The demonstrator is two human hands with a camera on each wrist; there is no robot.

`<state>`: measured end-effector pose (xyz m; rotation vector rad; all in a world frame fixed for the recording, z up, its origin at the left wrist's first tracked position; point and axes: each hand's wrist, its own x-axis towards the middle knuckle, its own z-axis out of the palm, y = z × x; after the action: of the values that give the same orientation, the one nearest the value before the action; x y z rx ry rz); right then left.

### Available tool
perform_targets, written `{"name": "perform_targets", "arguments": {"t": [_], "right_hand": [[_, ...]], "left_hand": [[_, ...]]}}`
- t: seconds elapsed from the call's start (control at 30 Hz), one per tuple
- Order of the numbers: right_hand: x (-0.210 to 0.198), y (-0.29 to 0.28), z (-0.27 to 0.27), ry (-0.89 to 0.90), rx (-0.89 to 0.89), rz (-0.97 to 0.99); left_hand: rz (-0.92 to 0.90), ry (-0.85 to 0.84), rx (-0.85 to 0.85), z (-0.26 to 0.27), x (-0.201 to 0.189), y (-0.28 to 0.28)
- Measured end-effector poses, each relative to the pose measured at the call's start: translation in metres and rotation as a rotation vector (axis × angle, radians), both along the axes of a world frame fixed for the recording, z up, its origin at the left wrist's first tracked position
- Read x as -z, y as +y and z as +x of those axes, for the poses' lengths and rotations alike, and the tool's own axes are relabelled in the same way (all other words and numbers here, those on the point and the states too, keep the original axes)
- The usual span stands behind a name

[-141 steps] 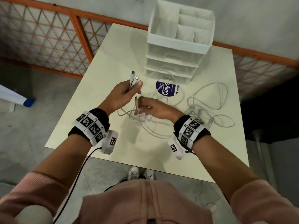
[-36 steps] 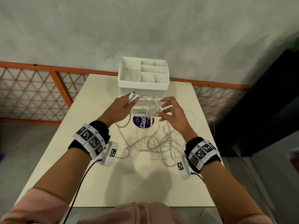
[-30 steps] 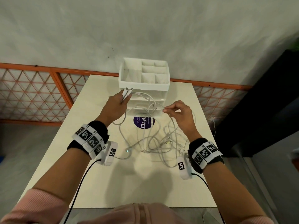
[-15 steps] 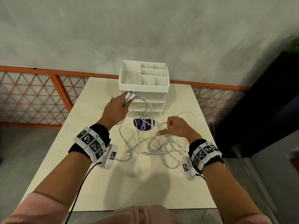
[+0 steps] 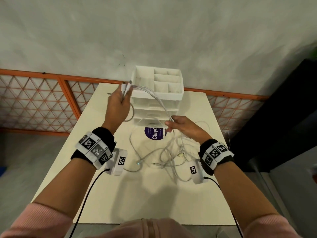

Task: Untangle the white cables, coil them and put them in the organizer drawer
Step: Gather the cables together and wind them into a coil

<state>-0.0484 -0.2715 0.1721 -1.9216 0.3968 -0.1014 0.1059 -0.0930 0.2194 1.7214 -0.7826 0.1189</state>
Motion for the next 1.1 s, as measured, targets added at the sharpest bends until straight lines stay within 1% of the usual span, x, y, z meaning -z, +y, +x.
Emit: {"name": "perform_targets", "arguments": {"t": [0.07,0.1,0.17,0.23,0.27,0.3,0.33,0.4,0.43,0.47,0.53,0.57,0.6,0.67,0.73,0.8,0.83,0.9,0.97,1.03,1.1], "right_hand": [[0.003,-0.009,-0.008,0.058,0.004,-0.036],[0.003,-0.012,-0.01,0.046,0.019,-0.057],[-0.003,-0.016,-0.012,0.001,0.087,-0.12],[-0.014,-0.014,-0.011,-0.031,0.157,-0.178],[-0.021,-0.013,-0.01,-0.033,0.175,-0.195],[-0.028,-0.011,-0.008,-0.027,0.174,-0.213],[-0.036,-0.008,-0.006,-0.013,0.159,-0.253],[-0.045,-0.002,-0.002,0.042,0.09,-0.363],[-0.048,0.001,0.001,0.07,0.047,-0.386],[-0.051,0.007,0.003,0.091,0.011,-0.373],[-0.058,0.019,0.009,0.089,-0.052,-0.299],[-0.061,0.023,0.011,0.065,-0.075,-0.258],[-0.064,0.027,0.013,0.036,-0.084,-0.218],[-0.069,0.03,0.014,-0.035,-0.092,-0.165],[-0.064,0.026,0.013,-0.097,-0.095,-0.154],[-0.048,0.018,0.01,-0.095,-0.07,-0.134],[-0.034,0.012,0.009,-0.061,-0.067,-0.125],[-0.002,0.003,0.004,0.069,-0.087,-0.129],[0.031,-0.004,-0.001,0.188,-0.11,-0.142],[0.055,-0.009,-0.006,0.239,-0.066,-0.16],[0.063,-0.012,-0.01,0.228,-0.01,-0.163]], "left_hand": [[0.015,0.073,-0.126,0.013,0.008,0.006],[0.06,0.112,-0.162,0.02,0.014,0.009],[0.229,0.188,-0.188,0.031,0.028,0.013],[0.44,0.216,-0.196,0.034,0.041,0.017],[0.5,0.211,-0.197,0.032,0.044,0.019],[0.5,0.202,-0.185,0.03,0.046,0.019],[0.434,0.182,-0.162,0.026,0.045,0.02],[0.223,0.135,-0.047,0.017,0.039,0.018],[0.168,0.115,0.057,0.011,0.034,0.015],[0.148,0.112,0.196,0.003,0.03,0.012],[0.184,0.181,0.503,-0.013,0.023,0.004],[0.25,0.186,0.593,-0.018,0.024,0.0],[0.3,0.171,0.636,-0.023,0.025,-0.003],[0.325,0.153,0.62,-0.026,0.028,-0.006],[0.311,0.112,0.533,-0.023,0.03,-0.006],[0.258,0.073,0.435,-0.017,0.029,-0.005],[0.219,0.056,0.38,-0.015,0.028,-0.004],[0.12,0.047,0.262,-0.01,0.022,-0.001],[0.022,0.041,0.181,-0.002,0.014,0.003],[0.039,-0.018,0.151,0.004,0.01,0.007],[0.119,-0.084,0.172,0.003,0.011,0.012]]}}
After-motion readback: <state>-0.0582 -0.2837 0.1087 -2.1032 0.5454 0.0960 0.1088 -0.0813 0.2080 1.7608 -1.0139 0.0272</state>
